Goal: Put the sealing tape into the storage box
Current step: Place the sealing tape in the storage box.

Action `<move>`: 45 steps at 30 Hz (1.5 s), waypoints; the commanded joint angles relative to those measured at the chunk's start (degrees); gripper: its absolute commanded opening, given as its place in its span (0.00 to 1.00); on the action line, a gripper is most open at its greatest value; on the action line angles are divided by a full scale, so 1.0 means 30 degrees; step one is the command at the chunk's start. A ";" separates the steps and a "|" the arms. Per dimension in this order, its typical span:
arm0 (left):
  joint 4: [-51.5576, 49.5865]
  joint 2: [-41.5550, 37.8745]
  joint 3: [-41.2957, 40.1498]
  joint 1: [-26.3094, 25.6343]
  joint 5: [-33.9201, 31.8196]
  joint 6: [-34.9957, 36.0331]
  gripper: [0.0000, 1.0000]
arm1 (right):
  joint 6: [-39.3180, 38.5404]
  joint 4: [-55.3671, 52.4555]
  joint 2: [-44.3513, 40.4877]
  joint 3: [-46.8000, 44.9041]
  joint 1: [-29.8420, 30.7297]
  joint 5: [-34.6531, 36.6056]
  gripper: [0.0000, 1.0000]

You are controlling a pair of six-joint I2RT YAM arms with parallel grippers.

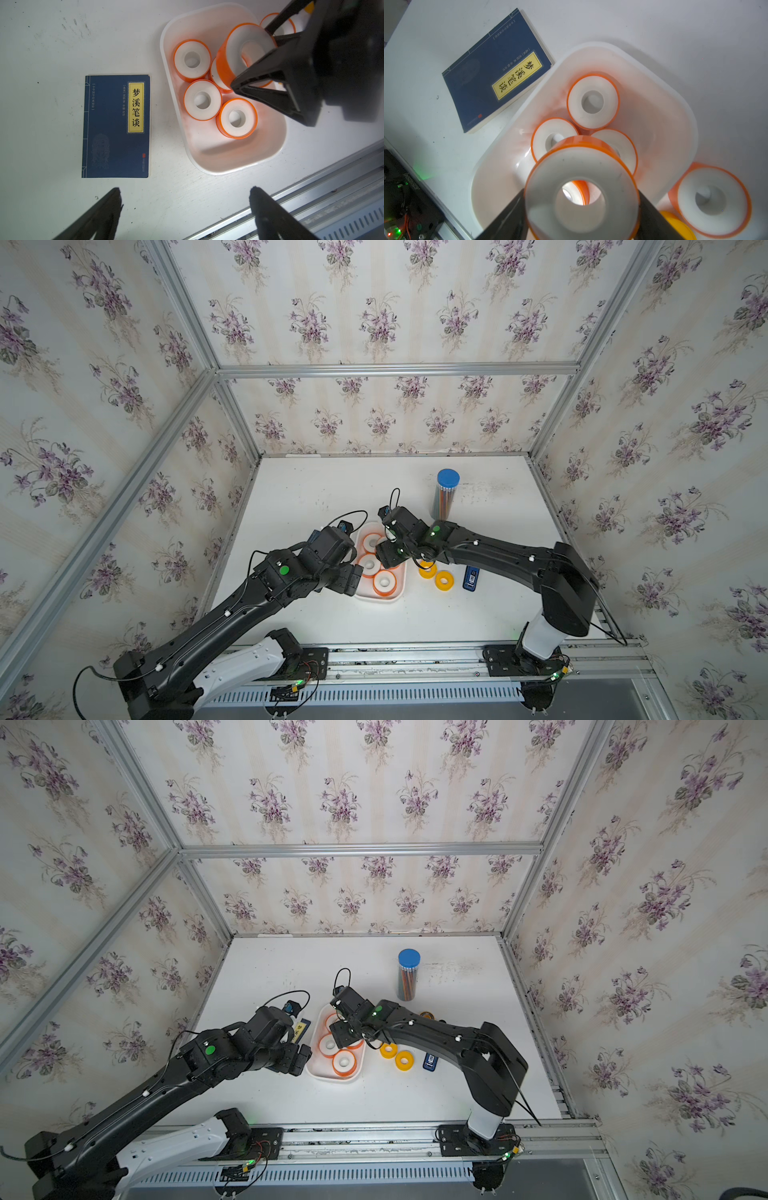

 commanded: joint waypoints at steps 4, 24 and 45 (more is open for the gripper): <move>0.0003 -0.0140 -0.0063 0.0013 -0.0367 -0.0126 0.96 | -0.0656 -0.0643 0.3346 0.3334 -0.0449 -0.0601 0.72; -0.0010 -0.0155 -0.0094 0.0017 -0.0397 -0.0126 0.96 | -0.0672 -0.1760 0.6998 0.6350 -0.0842 0.0400 0.72; -0.0004 -0.0194 -0.0094 0.0012 -0.0397 -0.0139 0.97 | -0.0727 -0.2021 0.6094 0.6359 -0.0917 0.0631 0.89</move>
